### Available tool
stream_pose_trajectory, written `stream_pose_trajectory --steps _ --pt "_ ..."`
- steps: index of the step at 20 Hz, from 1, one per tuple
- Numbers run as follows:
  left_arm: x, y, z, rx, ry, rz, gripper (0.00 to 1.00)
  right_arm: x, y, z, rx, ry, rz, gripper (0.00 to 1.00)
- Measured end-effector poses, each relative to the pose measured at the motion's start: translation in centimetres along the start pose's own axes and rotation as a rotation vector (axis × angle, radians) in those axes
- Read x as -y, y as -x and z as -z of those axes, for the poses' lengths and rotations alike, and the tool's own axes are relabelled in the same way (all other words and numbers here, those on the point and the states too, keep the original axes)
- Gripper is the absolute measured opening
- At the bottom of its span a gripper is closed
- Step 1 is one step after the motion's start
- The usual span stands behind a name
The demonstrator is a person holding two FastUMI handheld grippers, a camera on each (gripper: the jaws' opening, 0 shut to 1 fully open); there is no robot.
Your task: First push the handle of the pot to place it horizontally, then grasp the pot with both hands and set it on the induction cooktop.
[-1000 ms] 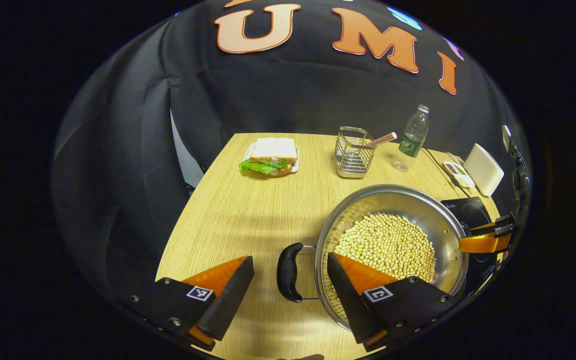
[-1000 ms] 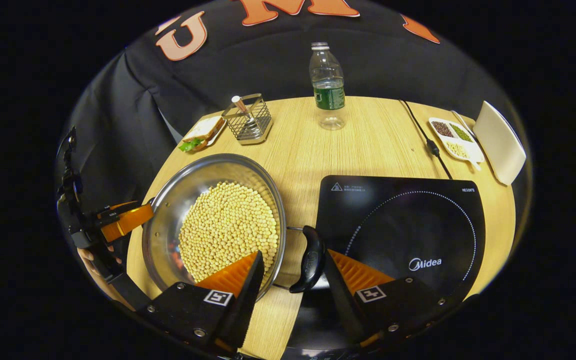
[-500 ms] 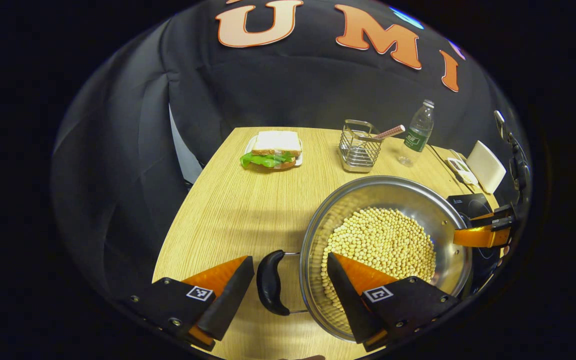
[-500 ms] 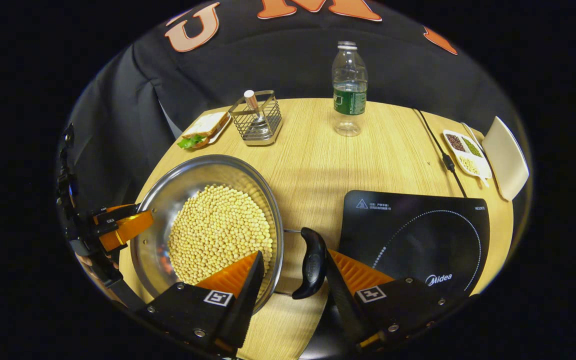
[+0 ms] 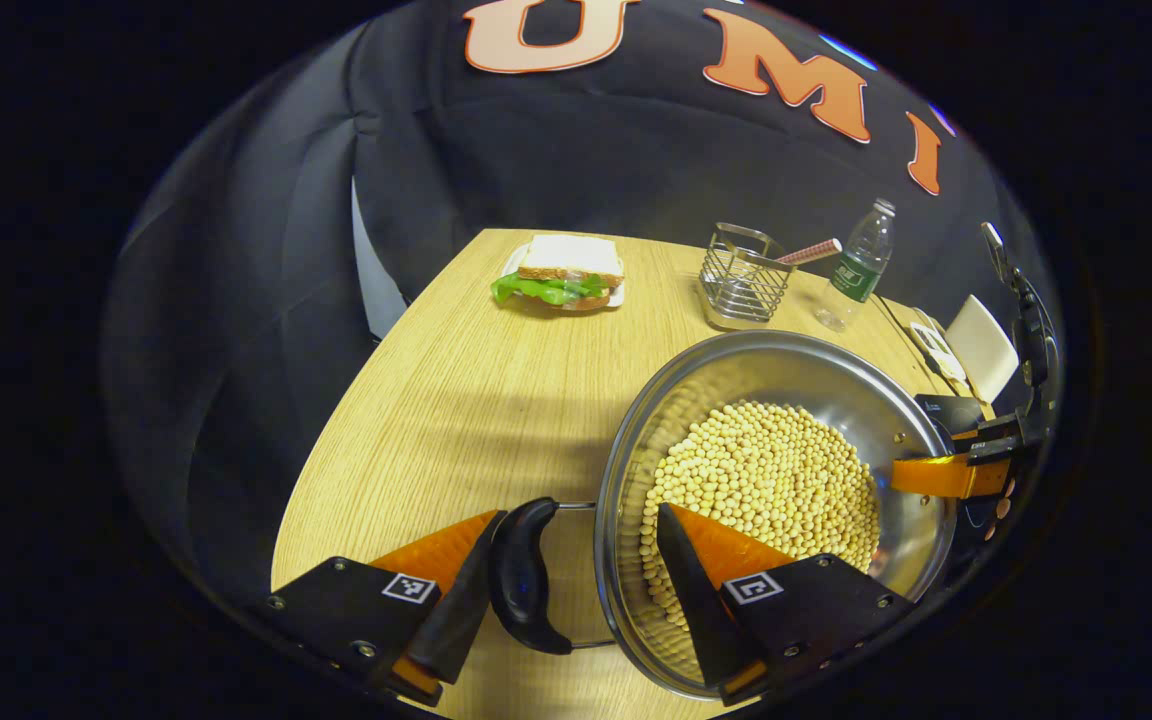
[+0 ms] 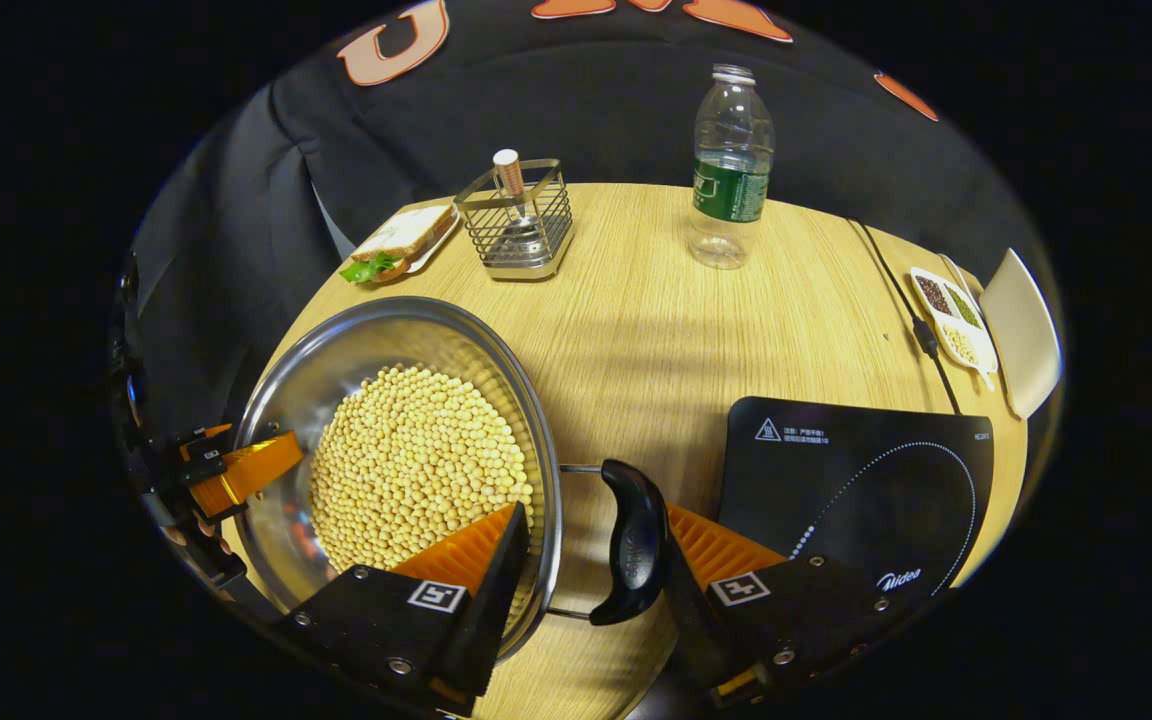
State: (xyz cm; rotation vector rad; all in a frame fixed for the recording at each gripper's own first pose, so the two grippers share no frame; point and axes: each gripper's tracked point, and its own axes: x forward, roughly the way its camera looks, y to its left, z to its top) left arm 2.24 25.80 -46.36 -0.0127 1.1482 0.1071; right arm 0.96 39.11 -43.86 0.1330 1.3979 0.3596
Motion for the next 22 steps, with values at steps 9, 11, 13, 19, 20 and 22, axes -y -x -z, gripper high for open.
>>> stream_pose_trajectory --steps 9,11,13,19,20,22 --pt "-0.8 0.5 -0.1 0.046 0.055 -0.036 0.62 0.4 -0.4 -0.4 0.021 -0.029 -0.042 0.58" --pt "-0.8 0.6 -0.4 0.066 0.045 -0.06 0.62 0.4 -0.4 -0.3 0.021 -0.029 -0.047 0.54" --pt "-0.6 0.8 -0.7 0.081 0.041 -0.073 0.6 0.5 -0.5 -0.3 0.028 -0.036 -0.057 0.53" --pt "-1.0 2.5 -2.5 0.135 0.001 -0.072 0.6 1.6 0.6 -1.1 0.092 -0.042 -0.051 0.52" --pt "-0.9 2.7 -2.6 0.146 -0.008 -0.071 0.6 1.9 0.7 -1.1 0.1 -0.045 -0.051 0.51" --pt "-0.7 2.8 -2.7 0.156 -0.019 -0.066 0.59 2.2 1.1 -1.2 0.106 -0.053 -0.049 0.47"
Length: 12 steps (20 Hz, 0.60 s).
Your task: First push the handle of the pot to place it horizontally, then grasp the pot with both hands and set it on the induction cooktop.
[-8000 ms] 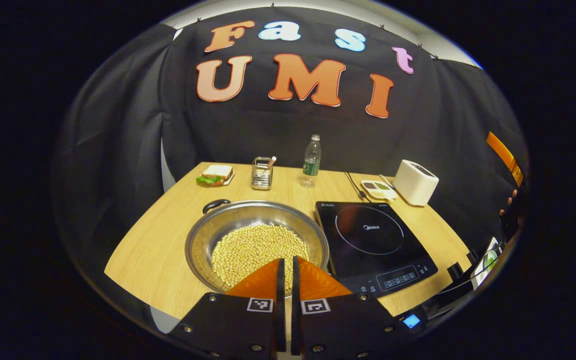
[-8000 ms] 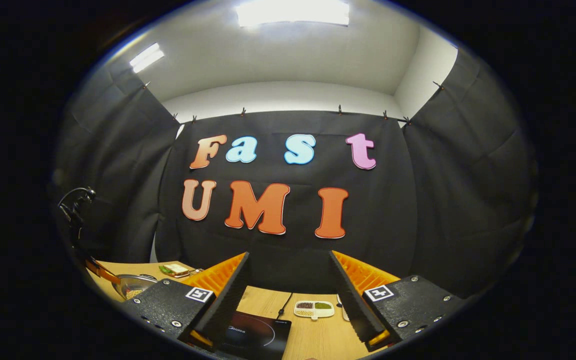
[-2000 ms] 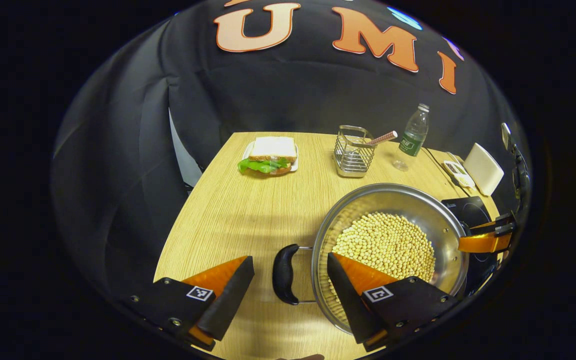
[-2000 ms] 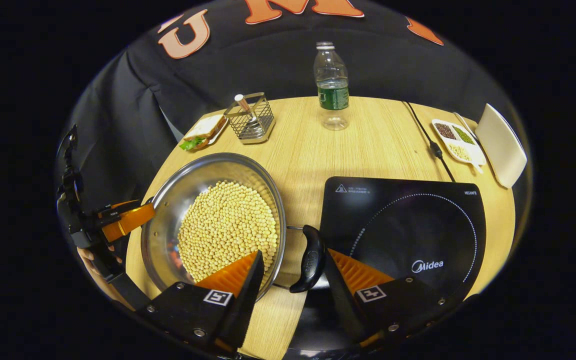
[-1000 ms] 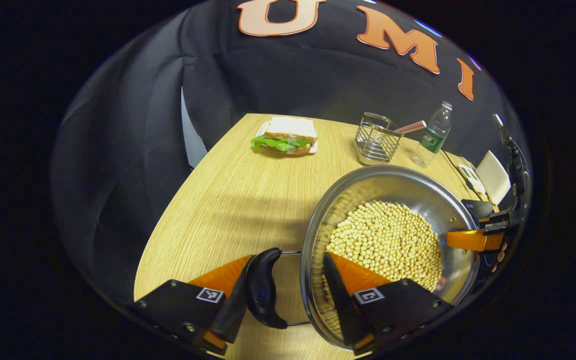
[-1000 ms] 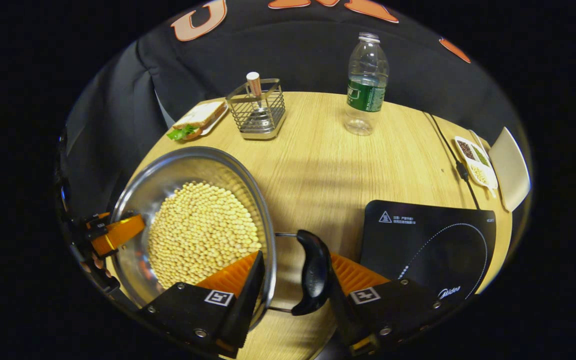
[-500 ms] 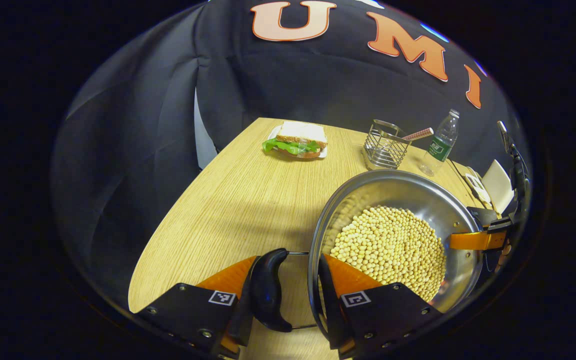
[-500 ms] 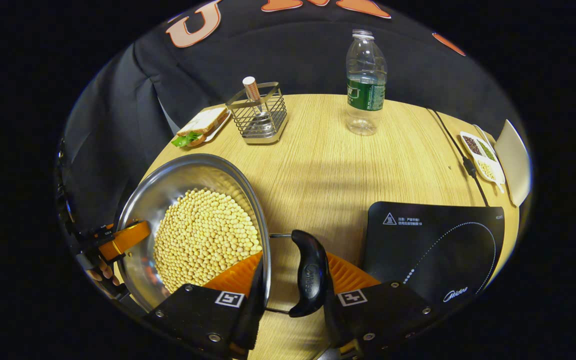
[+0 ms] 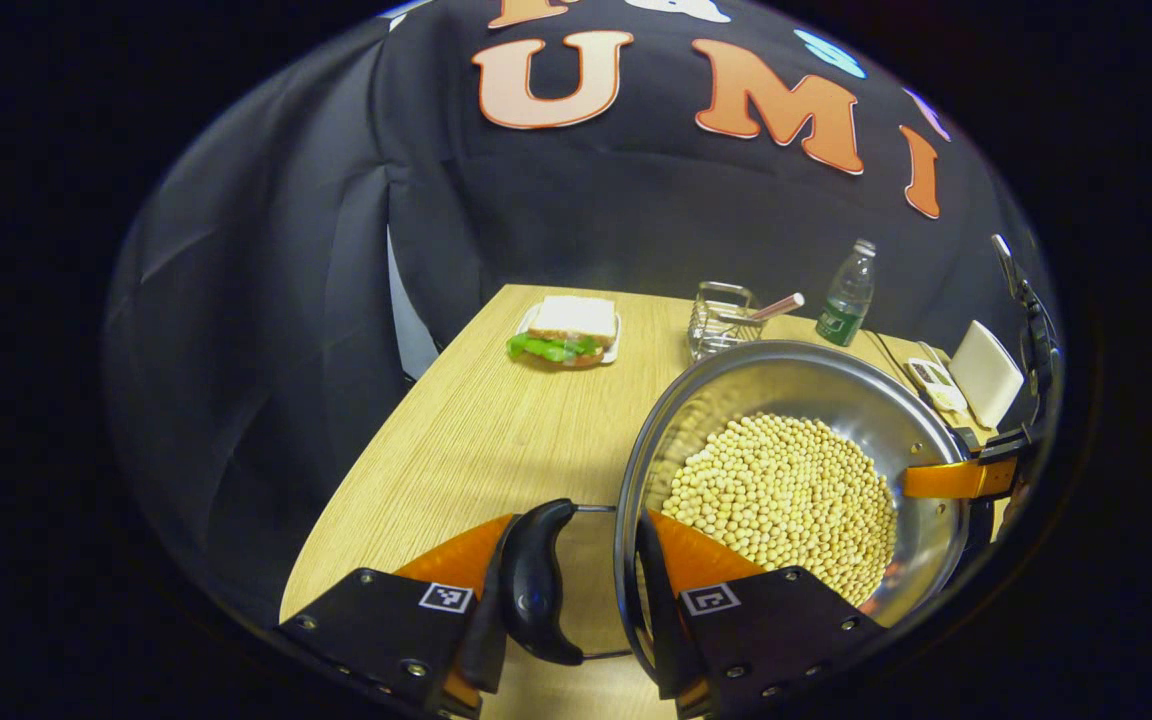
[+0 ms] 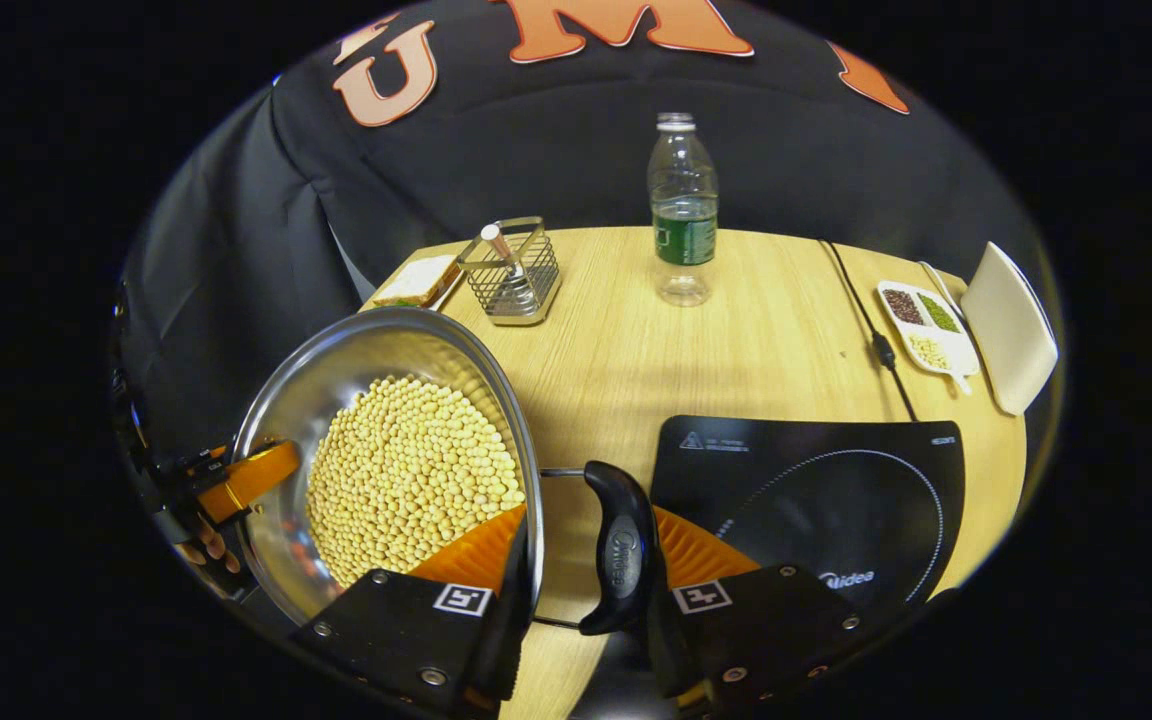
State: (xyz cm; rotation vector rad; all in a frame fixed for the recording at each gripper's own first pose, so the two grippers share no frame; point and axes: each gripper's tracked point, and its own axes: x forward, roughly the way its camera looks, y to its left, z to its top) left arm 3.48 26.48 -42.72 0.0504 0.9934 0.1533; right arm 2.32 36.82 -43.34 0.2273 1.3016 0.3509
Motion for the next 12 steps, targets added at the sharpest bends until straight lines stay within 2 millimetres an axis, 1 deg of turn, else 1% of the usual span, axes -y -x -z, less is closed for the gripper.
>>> stream_pose_trajectory --steps 1,2,5,8,10,11,12 --pt "0.0 -0.1 -0.1 0.004 -0.003 0.005 0.59 0.3 0.5 -0.2 0.007 -0.002 0.004 0.51" --pt "0.0 0.0 -0.1 0.007 -0.006 0.012 0.6 0.6 0.9 -0.4 0.017 -0.002 0.007 0.51" --pt "-0.1 -0.1 -0.4 0.028 -0.017 0.032 0.59 1.5 2.1 -0.8 0.049 -0.01 0.022 0.51" --pt "0.2 -0.3 -0.3 0.041 -0.038 0.056 0.6 2.6 3.6 -1.0 0.066 -0.023 0.04 0.52" --pt "0.1 -0.4 -0.5 0.05 -0.062 0.074 0.59 2.8 4.1 -1.0 0.07 -0.033 0.054 0.52" --pt "0.2 -0.5 -0.6 0.054 -0.068 0.083 0.6 2.6 3.8 -0.7 0.069 -0.04 0.061 0.52" --pt "0.3 -0.5 -0.7 0.055 -0.074 0.093 0.6 2.7 4.0 -0.6 0.073 -0.046 0.07 0.51"
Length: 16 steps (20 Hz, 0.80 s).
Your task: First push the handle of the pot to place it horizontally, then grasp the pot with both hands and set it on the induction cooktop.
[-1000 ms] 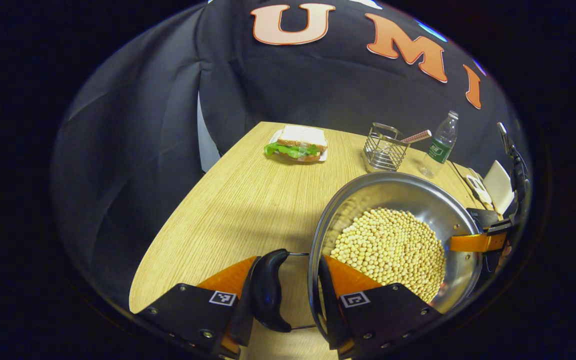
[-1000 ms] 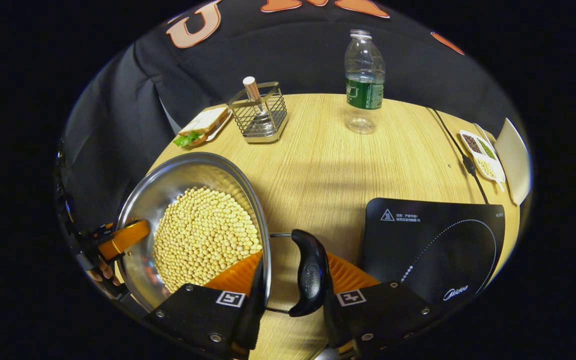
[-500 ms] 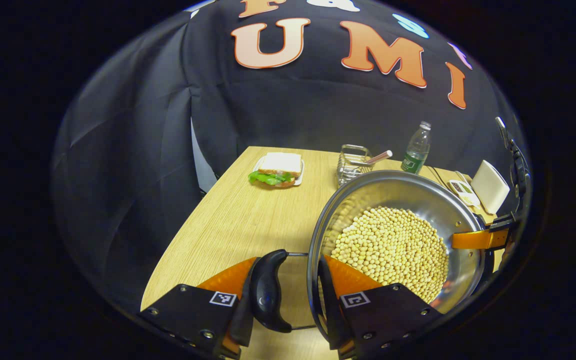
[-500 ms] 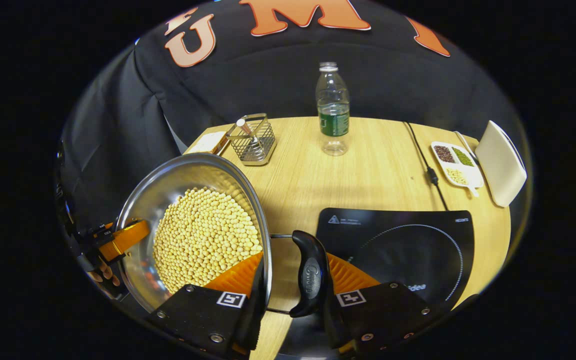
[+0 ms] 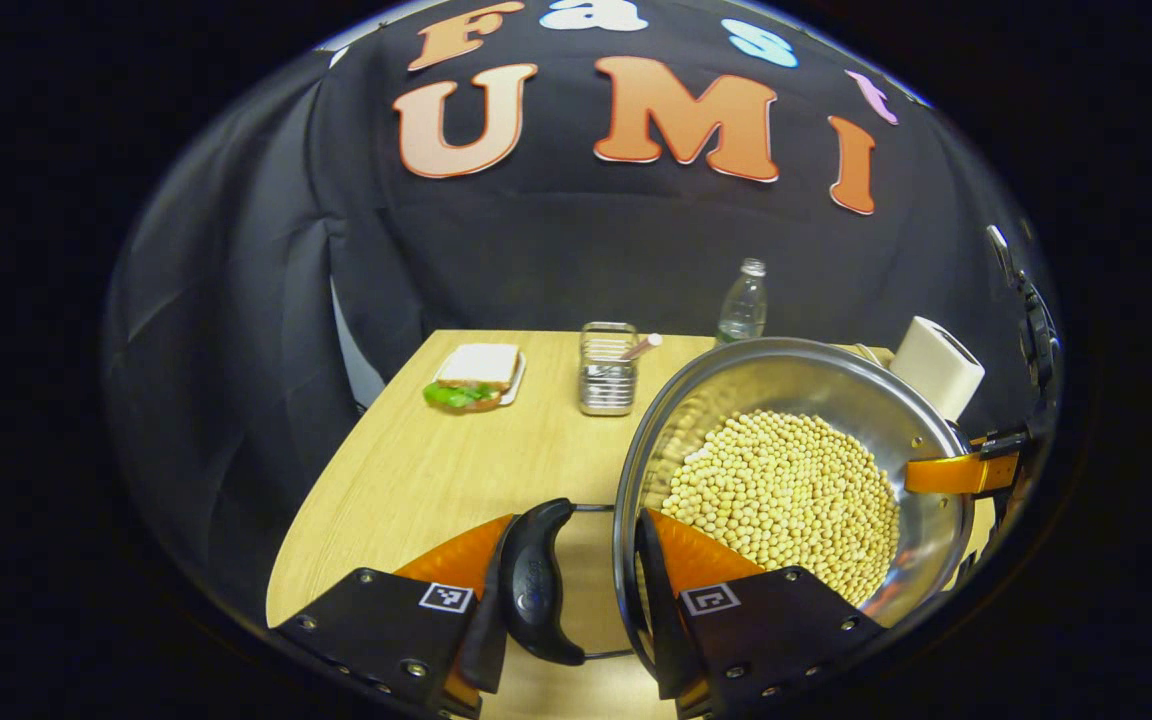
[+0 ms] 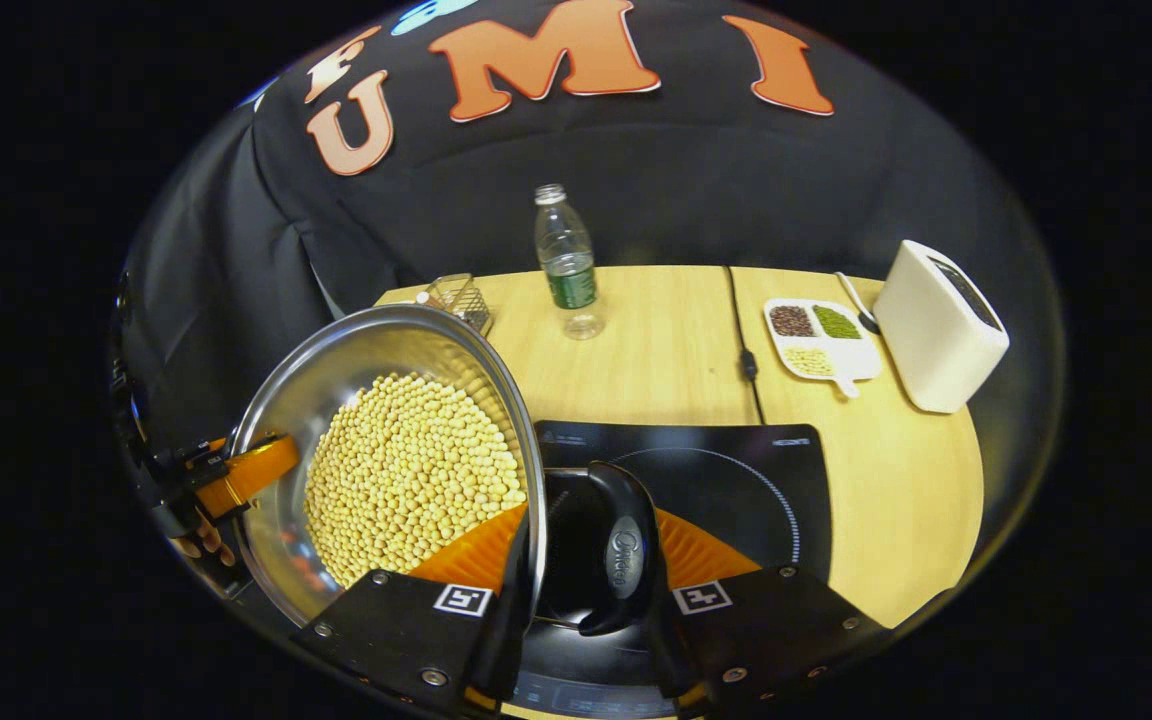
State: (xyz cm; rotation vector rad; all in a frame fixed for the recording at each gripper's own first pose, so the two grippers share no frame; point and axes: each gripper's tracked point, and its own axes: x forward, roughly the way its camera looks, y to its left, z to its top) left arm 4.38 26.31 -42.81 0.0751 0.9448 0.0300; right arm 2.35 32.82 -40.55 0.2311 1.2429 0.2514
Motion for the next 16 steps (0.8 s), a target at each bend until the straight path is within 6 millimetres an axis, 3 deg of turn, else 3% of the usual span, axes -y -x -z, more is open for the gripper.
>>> stream_pose_trajectory --steps 6,12,16 --pt "0.1 -1.0 -0.5 0.016 -0.041 0.053 0.6 1.0 2.1 -0.3 0.024 -0.037 0.045 0.52" --pt "0.8 -1.4 -0.7 0.018 -0.075 0.095 0.6 2.5 3.1 -0.6 0.029 -0.076 0.08 0.51" --pt "0.8 -1.8 -0.9 0.0 -0.092 0.12 0.6 2.5 3.5 -0.4 0.015 -0.096 0.102 0.51"
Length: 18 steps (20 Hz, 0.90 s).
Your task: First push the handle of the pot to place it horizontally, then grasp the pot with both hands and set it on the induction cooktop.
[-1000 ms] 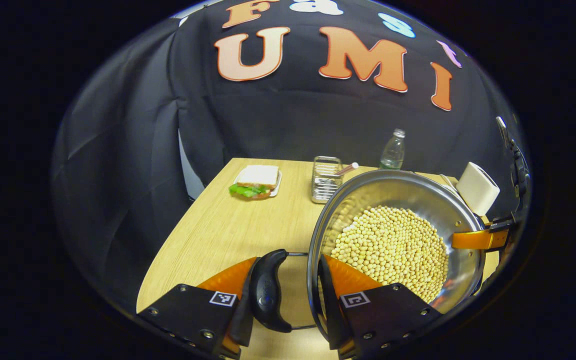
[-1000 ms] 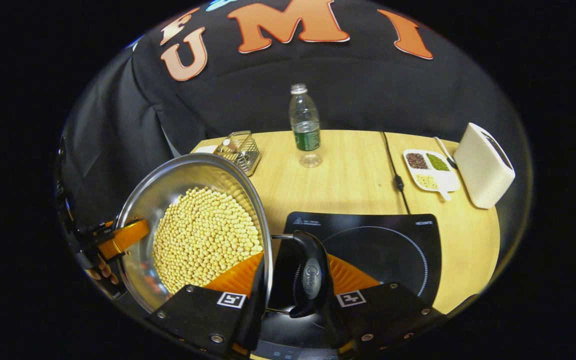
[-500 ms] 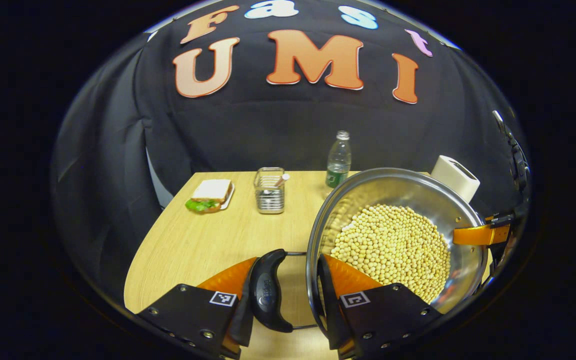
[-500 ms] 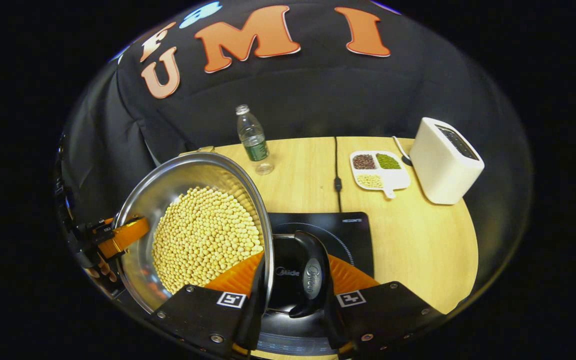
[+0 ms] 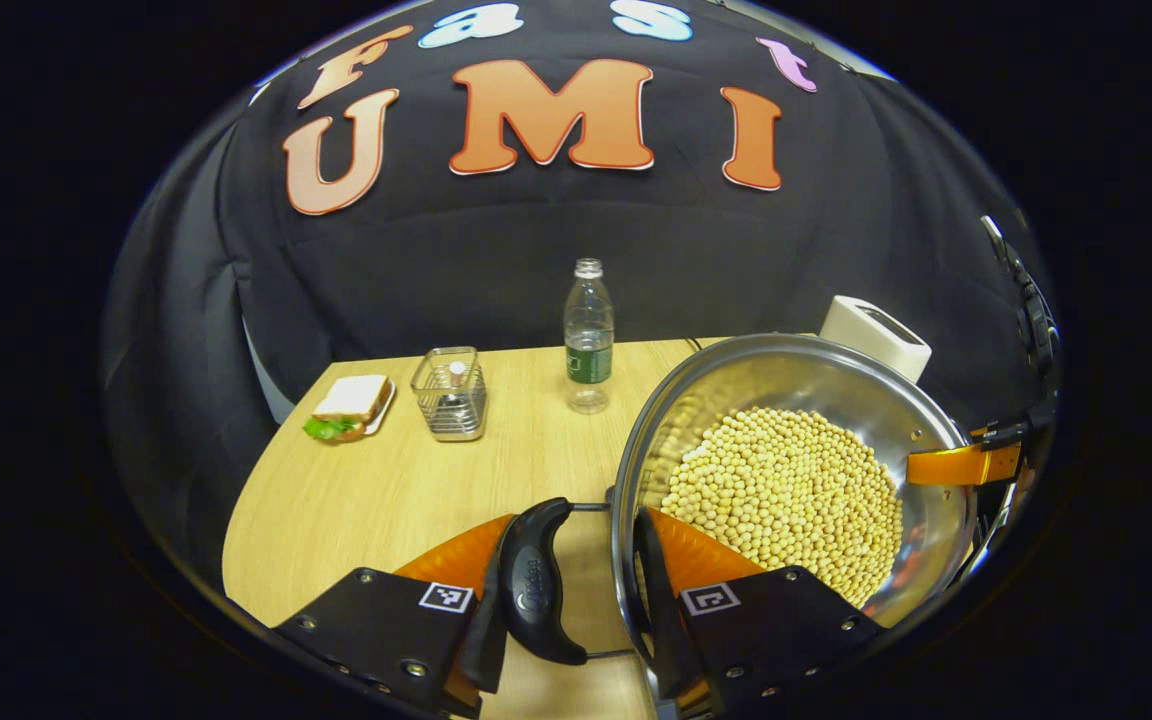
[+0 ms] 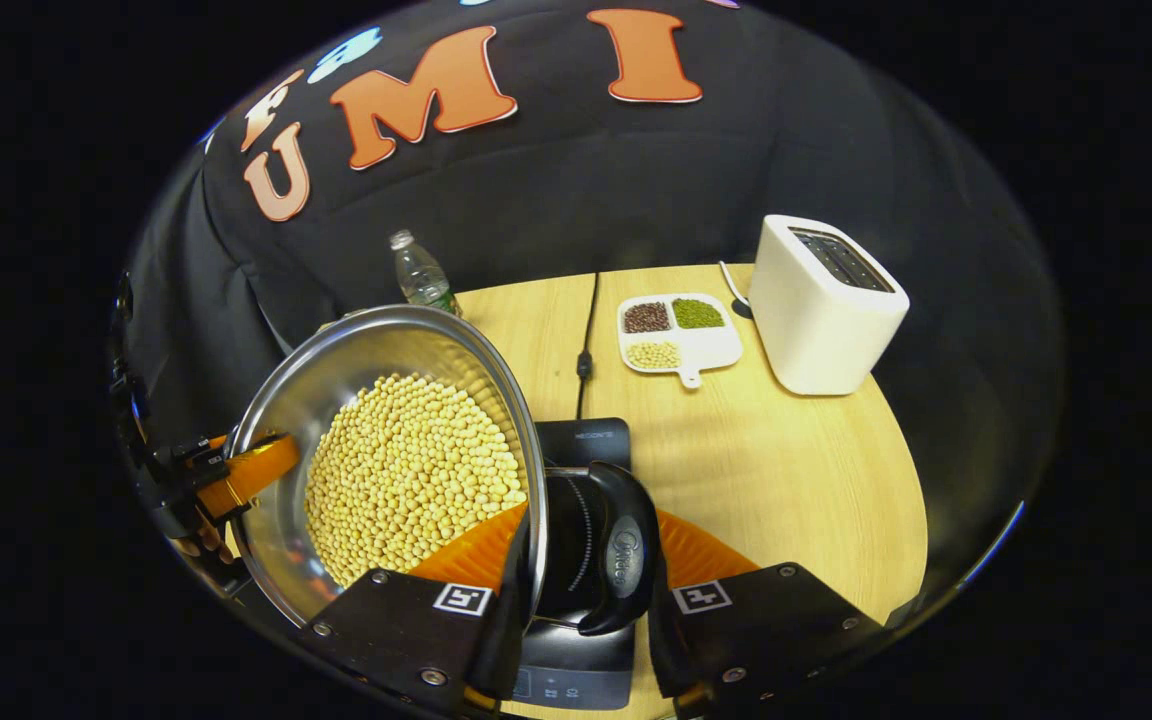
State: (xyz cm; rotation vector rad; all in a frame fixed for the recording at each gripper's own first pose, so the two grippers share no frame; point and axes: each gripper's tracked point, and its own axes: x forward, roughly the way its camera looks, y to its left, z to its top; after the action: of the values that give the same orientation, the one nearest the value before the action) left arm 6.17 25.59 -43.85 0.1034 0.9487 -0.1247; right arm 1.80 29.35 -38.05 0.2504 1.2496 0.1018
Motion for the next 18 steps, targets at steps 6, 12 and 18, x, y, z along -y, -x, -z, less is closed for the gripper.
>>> stream_pose_trajectory --steps 6,12,18 --pt "-0.1 0.0 -0.4 -0.04 -0.004 0.008 0.6 -0.7 -1.3 0.9 -0.035 -0.022 0.01 0.48" --pt "0.1 -0.1 -0.2 -0.081 0.007 0.003 0.6 0.7 -0.4 -0.3 -0.07 -0.03 0.013 0.51" --pt "0.0 0.0 -0.6 -0.12 0.009 -0.001 0.6 2.1 0.3 -2.1 -0.109 -0.04 0.014 0.51"
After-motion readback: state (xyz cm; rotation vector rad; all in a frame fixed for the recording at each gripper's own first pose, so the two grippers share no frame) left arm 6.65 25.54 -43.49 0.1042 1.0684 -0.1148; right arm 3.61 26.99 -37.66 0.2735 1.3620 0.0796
